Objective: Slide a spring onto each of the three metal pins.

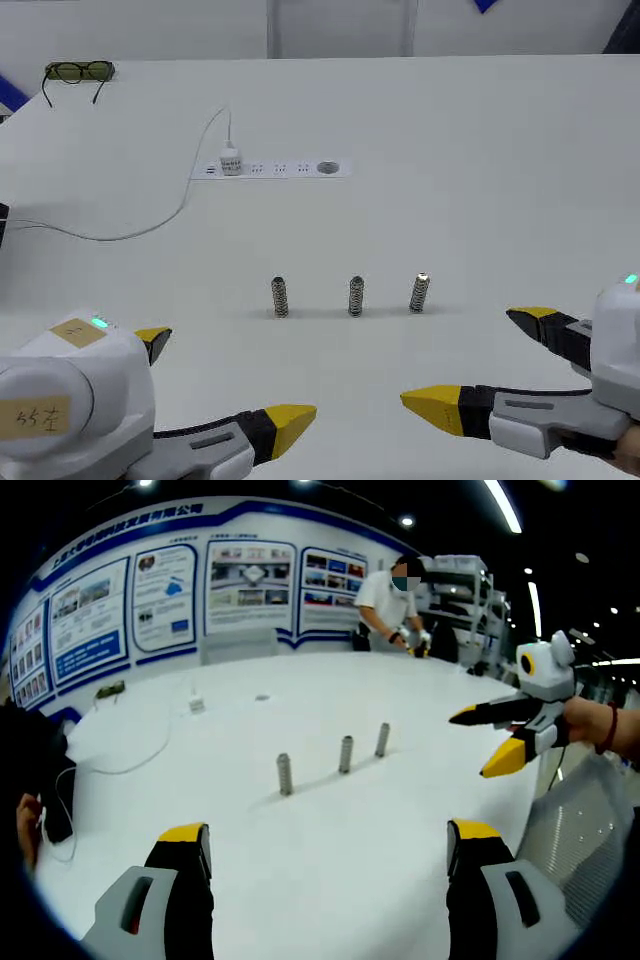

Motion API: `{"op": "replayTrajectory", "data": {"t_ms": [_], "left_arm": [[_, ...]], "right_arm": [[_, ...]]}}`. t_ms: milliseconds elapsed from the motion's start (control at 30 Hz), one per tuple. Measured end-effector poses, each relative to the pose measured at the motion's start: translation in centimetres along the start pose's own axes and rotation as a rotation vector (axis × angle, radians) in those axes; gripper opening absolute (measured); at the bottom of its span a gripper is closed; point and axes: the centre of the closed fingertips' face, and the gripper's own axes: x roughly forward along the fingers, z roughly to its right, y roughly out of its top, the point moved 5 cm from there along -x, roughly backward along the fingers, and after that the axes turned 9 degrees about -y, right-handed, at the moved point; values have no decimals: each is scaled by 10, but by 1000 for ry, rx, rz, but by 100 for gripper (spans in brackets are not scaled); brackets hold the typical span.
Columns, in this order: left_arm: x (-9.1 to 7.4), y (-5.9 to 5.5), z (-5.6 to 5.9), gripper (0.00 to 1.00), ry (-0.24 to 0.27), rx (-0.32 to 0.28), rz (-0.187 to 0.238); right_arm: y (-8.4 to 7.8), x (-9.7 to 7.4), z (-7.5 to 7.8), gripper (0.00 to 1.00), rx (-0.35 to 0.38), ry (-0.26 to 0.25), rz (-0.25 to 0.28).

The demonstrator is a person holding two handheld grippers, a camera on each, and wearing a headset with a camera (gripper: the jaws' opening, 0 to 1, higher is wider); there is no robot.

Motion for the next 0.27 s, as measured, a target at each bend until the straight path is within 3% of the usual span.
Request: {"op": "replayTrajectory", "data": {"t_ms": [267], "left_arm": [[-1, -1, 2, 100, 1, 0, -2]], "right_arm": [[1, -2, -1, 99, -10, 3, 2]]}}
